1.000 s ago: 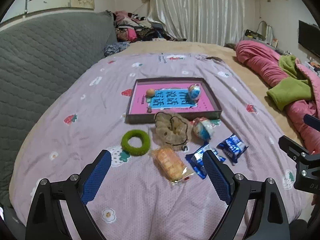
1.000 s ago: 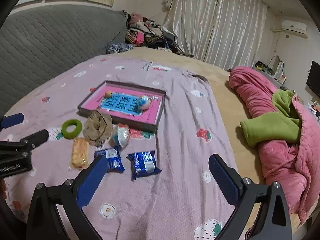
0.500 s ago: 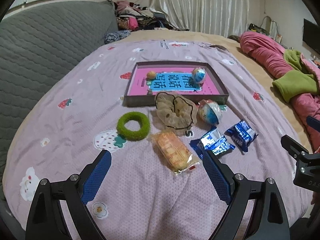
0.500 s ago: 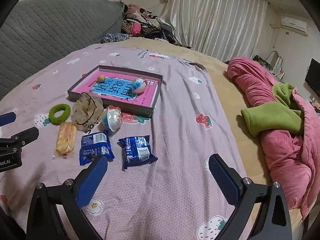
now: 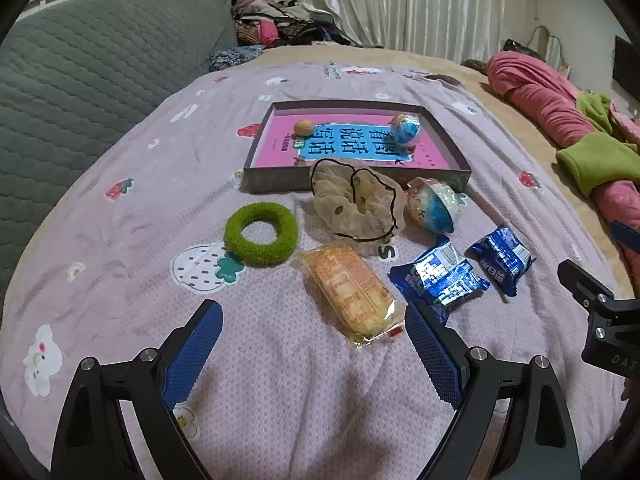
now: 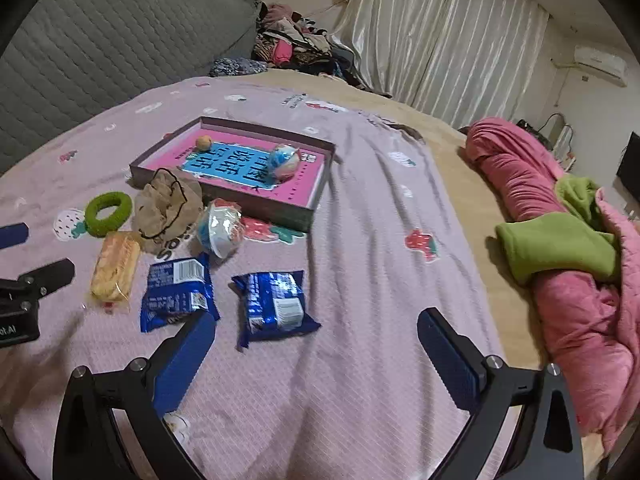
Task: Organize objects
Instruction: 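Withdraw both grippers from the tray toward the remaining snacks, then grasp the bread snack with the left gripper while the right grasps a blue packet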
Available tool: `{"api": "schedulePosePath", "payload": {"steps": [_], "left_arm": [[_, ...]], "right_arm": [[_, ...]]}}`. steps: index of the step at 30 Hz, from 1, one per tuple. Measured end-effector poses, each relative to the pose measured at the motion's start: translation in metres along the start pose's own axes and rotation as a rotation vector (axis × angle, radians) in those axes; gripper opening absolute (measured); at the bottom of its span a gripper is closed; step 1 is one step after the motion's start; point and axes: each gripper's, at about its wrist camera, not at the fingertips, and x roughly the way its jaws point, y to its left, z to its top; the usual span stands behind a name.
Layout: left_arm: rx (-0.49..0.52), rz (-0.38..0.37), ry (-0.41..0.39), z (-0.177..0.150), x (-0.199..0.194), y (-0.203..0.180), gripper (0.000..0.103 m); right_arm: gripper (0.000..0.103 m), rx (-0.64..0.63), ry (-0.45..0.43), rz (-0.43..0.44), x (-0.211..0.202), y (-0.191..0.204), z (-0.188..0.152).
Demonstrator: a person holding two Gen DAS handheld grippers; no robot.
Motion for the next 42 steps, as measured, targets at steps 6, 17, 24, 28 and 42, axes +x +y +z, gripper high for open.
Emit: {"api": "schedulePosePath", "payload": {"steps": [6,17,24,28,42], "left_arm": [[-0.033,0.015,0.024,0.005,0.016,0.000,0.093],[-0.085,0.017,0.037,0.011,0.041,-0.002,0.093],[-0.115,0.020,0.060,0.013,0.060,-0.001,0.093],[-0.125,0.022,0.068,0.016,0.068,-0.001,0.093],[-0.134,0.050,0.101,0.013,0.087,-0.016,0.093]], "right_arm": [[0.102,-0.013,0.013,0.018,0.016,0.004,0.001],[0.102,-0.012,0.050,0.039,0.051,-0.002,0.000],[0.102,-0.006,0.071,0.067,0.067,-0.001,0.000],[0.102,-0.018,0.081,0.066,0.075,0.002,-0.001],[0.102,-0.060,0.107,0.060,0.098,0.012,0.000]]}}
